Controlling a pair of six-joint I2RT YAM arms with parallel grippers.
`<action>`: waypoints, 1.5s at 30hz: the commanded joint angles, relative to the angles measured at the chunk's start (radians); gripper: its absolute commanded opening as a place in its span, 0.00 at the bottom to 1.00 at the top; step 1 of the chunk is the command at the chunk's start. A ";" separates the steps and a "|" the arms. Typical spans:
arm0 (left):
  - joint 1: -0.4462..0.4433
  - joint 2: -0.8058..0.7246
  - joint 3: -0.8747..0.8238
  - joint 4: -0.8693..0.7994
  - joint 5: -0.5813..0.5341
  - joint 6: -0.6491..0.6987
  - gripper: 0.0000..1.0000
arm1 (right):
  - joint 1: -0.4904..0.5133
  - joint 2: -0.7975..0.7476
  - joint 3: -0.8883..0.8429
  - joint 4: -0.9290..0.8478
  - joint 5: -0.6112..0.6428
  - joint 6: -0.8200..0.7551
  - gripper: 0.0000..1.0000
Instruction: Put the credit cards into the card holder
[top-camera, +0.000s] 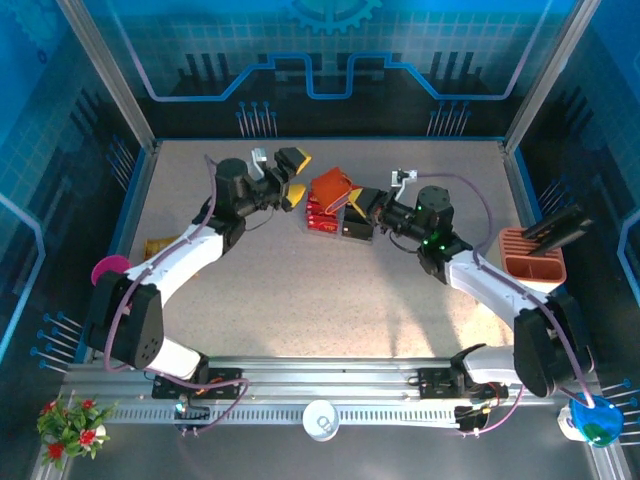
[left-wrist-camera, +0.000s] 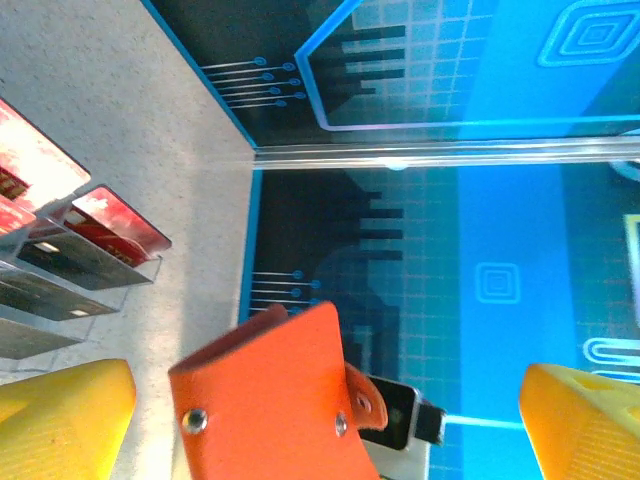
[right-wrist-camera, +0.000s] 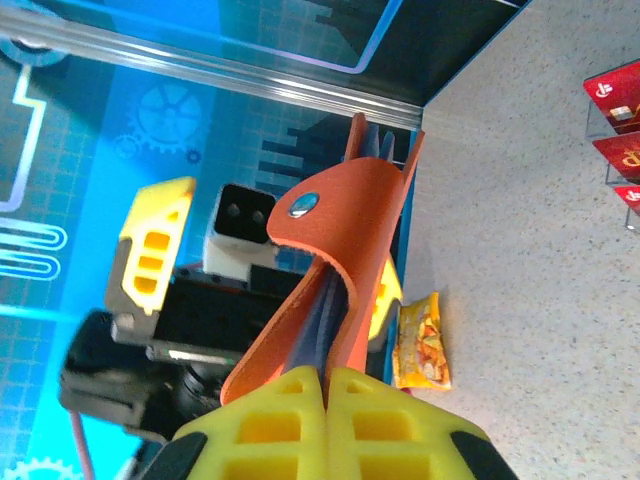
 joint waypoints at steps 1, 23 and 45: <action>-0.013 -0.022 0.184 -0.380 0.030 0.236 0.99 | -0.009 -0.057 0.000 -0.123 0.020 -0.153 0.00; -0.154 0.272 0.767 -1.221 -0.211 0.544 0.99 | 0.080 -0.113 0.072 -0.389 0.066 -0.512 0.00; -0.199 0.318 0.695 -1.214 -0.244 0.555 0.99 | 0.098 -0.116 0.081 -0.441 0.130 -0.534 0.00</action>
